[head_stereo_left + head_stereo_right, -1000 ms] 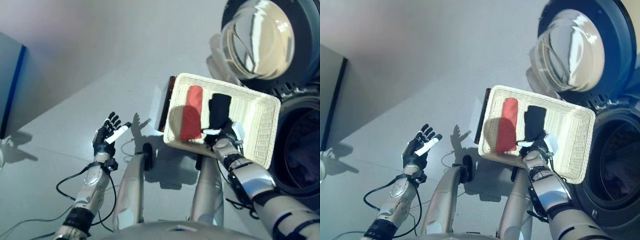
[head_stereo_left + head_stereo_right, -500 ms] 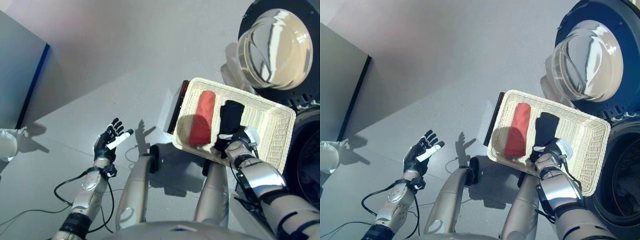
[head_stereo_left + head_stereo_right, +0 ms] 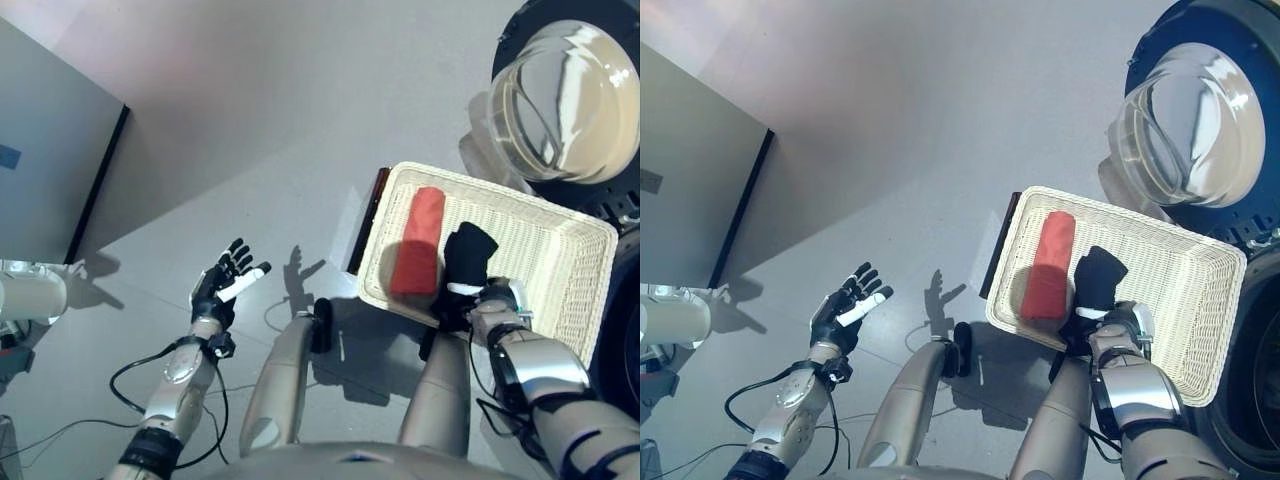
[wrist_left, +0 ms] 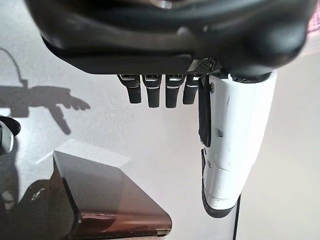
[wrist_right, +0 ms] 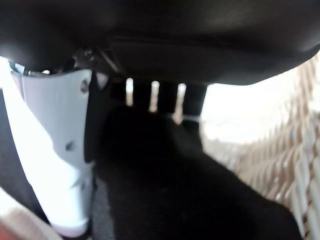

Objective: Pick up the clothes and place them into the washing machine

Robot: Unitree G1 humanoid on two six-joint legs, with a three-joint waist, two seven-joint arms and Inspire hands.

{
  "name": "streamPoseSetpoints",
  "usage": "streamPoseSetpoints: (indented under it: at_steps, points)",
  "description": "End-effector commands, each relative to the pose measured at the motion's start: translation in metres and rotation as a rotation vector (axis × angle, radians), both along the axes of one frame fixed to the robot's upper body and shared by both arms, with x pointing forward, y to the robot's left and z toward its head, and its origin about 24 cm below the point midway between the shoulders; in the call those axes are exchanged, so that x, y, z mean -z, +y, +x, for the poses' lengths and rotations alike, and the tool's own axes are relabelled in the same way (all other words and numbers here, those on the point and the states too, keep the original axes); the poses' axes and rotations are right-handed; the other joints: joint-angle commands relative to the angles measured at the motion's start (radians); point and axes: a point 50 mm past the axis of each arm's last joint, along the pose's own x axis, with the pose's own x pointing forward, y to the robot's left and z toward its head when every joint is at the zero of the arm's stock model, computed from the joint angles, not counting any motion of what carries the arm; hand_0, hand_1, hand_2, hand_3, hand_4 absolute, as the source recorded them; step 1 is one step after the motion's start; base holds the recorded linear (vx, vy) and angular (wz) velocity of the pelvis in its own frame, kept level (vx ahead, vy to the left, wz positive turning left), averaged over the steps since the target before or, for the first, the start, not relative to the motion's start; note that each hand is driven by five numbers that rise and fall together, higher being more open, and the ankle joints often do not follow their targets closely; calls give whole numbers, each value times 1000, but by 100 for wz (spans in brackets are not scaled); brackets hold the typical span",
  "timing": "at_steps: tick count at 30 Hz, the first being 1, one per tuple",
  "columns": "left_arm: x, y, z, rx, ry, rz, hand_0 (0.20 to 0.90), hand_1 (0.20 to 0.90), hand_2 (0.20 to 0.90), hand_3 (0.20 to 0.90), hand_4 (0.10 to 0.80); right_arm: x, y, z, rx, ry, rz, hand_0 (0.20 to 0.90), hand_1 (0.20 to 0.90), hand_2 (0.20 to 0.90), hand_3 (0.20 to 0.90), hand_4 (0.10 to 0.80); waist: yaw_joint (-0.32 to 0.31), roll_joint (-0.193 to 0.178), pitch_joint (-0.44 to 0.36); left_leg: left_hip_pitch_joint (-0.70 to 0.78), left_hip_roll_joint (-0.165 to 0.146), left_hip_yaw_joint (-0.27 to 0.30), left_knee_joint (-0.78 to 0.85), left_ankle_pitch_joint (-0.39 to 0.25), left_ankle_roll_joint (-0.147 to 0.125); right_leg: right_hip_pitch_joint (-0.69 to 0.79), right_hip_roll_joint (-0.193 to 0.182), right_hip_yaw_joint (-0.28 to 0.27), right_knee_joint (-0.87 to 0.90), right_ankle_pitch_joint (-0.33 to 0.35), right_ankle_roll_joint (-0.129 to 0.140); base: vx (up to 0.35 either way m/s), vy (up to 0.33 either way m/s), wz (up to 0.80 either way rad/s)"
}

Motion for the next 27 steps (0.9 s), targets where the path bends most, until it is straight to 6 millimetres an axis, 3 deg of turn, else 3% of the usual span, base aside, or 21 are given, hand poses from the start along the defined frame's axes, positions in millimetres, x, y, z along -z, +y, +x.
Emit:
streamPoseSetpoints:
  at_steps: [1,5,11,15,21,27]
  points:
    - [-31,20,14,-26,-159,80,900,900,900,900,800,-8,-36,-20,278,-221,125,200,200,200,200,300,-25,-30,32,31,48,-28,17,-47,-33,39,-23,77,-68,50,13,0,0,0]
    - [-30,23,14,-55,-154,71,900,900,900,900,800,1,-34,-29,407,-368,251,200,200,200,200,300,-52,-44,34,27,58,-23,18,-49,-38,27,-13,83,-66,47,9,-18,-11,-6]
    - [-27,33,6,-134,-148,30,900,900,900,900,800,-17,-27,-13,492,-799,423,200,200,200,200,300,-113,-68,46,26,85,-11,15,-47,-55,9,15,99,-68,48,-2,-31,-19,-20]
    - [-21,31,2,-156,-132,5,900,900,900,900,800,-19,-25,-20,641,-1039,531,200,200,200,200,300,-136,-68,50,25,92,-11,18,-51,-60,9,20,99,-72,45,-3,-9,-18,-15]
    - [-19,27,0,-154,-121,-32,900,900,900,900,800,-32,-40,-22,973,-1353,665,200,200,200,200,300,-142,-51,47,28,99,-11,28,-65,-64,5,30,102,-57,31,-3,7,-12,-7]
    - [-14,20,-4,-114,-93,-50,900,900,900,900,800,-57,-70,-32,1236,-1616,668,200,200,200,200,300,-148,-35,38,30,102,-9,27,-70,-69,0,33,108,-53,22,0,20,5,-8]
